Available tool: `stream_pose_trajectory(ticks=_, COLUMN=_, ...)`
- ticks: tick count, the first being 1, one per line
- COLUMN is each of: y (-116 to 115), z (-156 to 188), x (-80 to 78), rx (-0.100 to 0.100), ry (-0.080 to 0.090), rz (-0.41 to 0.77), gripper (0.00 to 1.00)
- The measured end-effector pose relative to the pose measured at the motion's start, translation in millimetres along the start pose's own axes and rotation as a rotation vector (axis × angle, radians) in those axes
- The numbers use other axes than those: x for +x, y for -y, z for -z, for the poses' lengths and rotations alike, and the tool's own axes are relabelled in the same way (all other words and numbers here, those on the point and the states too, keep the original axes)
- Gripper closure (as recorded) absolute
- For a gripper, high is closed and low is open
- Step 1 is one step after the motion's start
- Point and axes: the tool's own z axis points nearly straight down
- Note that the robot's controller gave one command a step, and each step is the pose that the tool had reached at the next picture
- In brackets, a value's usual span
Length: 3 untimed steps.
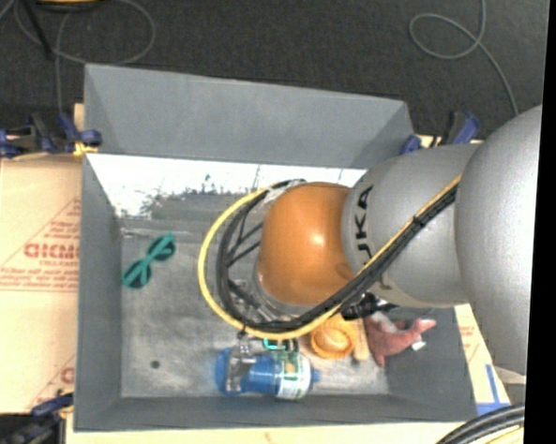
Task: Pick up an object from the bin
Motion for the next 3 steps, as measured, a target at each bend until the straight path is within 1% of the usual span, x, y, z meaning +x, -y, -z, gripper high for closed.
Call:
stream_pose_trajectory(ticks=1, y=0.4, z=3.9, x=-2.1, rx=-0.001, ry=0.008, rz=-0.004, gripper=0.00)
stream_pose_trajectory(ticks=2, y=20.6, z=-44.7, x=10.3, rx=-0.003, ry=0.012, rz=-0.142, gripper=0.00)
stream_pose_trajectory(ticks=3, y=36.9, z=-21.3, x=9.5, rx=-0.001, ry=0.005, rz=-0.188, gripper=0.00)
